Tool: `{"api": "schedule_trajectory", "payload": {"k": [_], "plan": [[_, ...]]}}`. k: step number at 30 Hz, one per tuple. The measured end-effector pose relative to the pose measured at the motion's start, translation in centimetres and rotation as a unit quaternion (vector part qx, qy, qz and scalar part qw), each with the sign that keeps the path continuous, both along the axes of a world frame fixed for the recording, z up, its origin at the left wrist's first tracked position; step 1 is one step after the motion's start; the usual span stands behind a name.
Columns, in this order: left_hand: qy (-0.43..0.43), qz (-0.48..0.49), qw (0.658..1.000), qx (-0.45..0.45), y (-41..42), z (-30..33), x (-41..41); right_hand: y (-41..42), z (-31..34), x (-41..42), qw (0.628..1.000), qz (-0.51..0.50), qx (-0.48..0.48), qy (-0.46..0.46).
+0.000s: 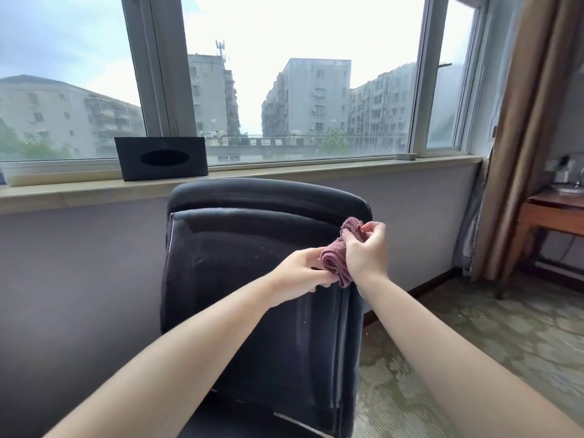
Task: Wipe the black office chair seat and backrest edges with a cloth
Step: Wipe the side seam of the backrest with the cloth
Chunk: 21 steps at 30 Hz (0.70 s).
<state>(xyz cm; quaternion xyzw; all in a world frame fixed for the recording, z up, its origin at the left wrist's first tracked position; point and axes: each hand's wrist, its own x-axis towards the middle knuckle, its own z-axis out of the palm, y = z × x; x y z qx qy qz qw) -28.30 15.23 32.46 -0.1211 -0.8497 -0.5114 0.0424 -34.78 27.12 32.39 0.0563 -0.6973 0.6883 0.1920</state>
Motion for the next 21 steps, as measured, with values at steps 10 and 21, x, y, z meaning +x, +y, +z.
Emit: {"api": "schedule_trajectory", "payload": {"k": [10, 21], "plan": [[-0.027, 0.128, 0.959, 0.253, 1.4, 1.0, -1.1, 1.6, -0.1, 1.0, 0.996, 0.033, 0.009, -0.077], [-0.045, 0.149, 0.959, 0.235, 0.8, 1.3, -2.3, 3.1, -0.5, 1.8, 0.979, 0.165, 0.114, -0.02]]}}
